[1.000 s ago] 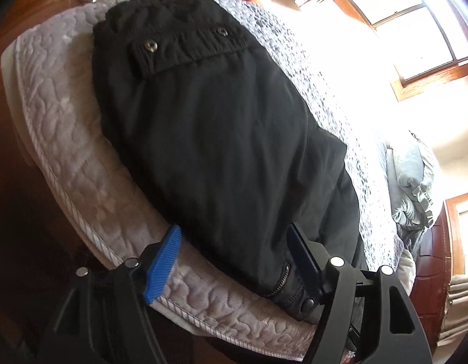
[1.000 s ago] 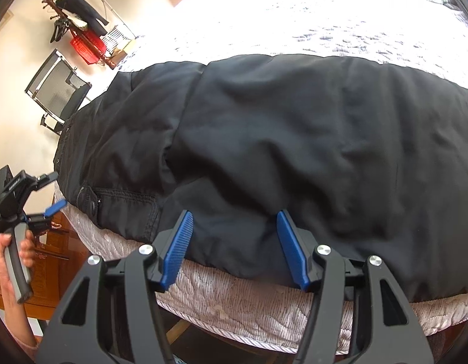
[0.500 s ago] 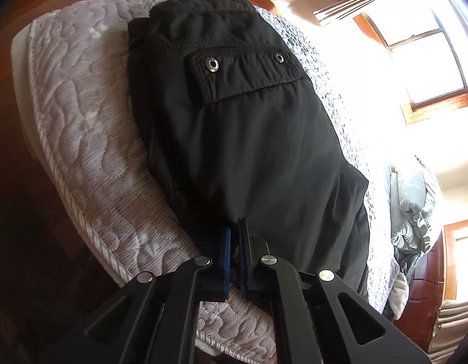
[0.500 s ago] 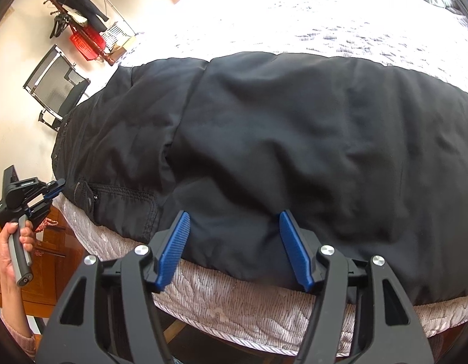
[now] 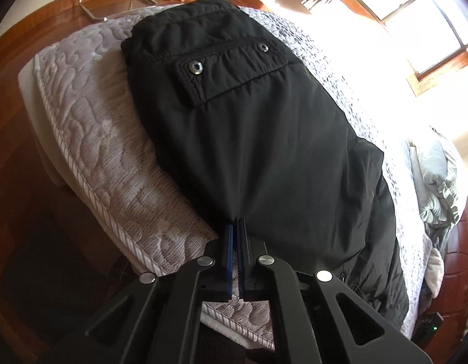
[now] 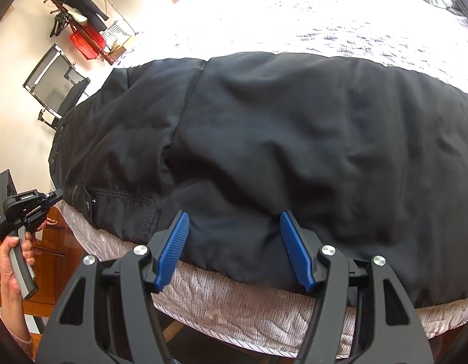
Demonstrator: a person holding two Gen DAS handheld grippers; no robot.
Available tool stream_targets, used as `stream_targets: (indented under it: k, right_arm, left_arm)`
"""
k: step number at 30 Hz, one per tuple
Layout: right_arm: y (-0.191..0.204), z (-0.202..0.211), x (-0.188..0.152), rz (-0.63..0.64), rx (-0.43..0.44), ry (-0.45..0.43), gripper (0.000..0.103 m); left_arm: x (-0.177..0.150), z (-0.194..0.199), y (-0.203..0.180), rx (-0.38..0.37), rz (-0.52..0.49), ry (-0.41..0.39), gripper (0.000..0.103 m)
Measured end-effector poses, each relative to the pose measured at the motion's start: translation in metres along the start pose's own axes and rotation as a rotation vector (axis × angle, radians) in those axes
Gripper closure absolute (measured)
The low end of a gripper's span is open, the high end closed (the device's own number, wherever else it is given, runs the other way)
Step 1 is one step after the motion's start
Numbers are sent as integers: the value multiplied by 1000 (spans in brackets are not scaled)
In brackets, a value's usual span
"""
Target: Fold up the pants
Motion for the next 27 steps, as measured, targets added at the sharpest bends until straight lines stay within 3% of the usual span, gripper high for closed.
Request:
stream_targets:
  k: [2,4,6,8,10,13,15,20,27]
  right_arm:
    - [-3,7,0,-9,2,-14,40]
    - [-7,19,-1,-13,-1,-36,40]
    - [-18,40,-3,-46,-4,-71,37]
    - [-33,60,-8,-101,-6,-107,37]
    - [-52,81,-15,-155,-53,-131,37]
    - [-82,109,-30,-243,-140,-157,37]
    - [-95,118,-37,-274,-193,-155,41]
    - [-100,117,-43,-280,-195,-158,41]
    - [-101,96,-38,-208,-273,-117,42]
  left_arm:
    - [1,8,-10,38,-36,-19,98]
    - [-1,18,-19,55,-73,-46,88]
    - [-5,32,-36,86,-133,-94,75]
    - [-15,44,-59,101,-184,-135,49]
    - [-29,53,-87,76,-270,-156,39]
    - [-57,52,-149,4,-429,-164,35]
    - [-80,44,-190,-54,-512,-124,34]
    - [-134,18,-269,-99,-686,-59,34]
    - [-175,-7,-293,-58,-799,-43,34]
Point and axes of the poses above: each gripper's, at about its wrist camera, not at the fingertips, and z roughly against the way its jaws point, y to its left, x to its top, the point moved 4 cm from there along -z, roughly the way its jaws point, and after that the axes turned 11 degrees about x, right-handed, at the moved point
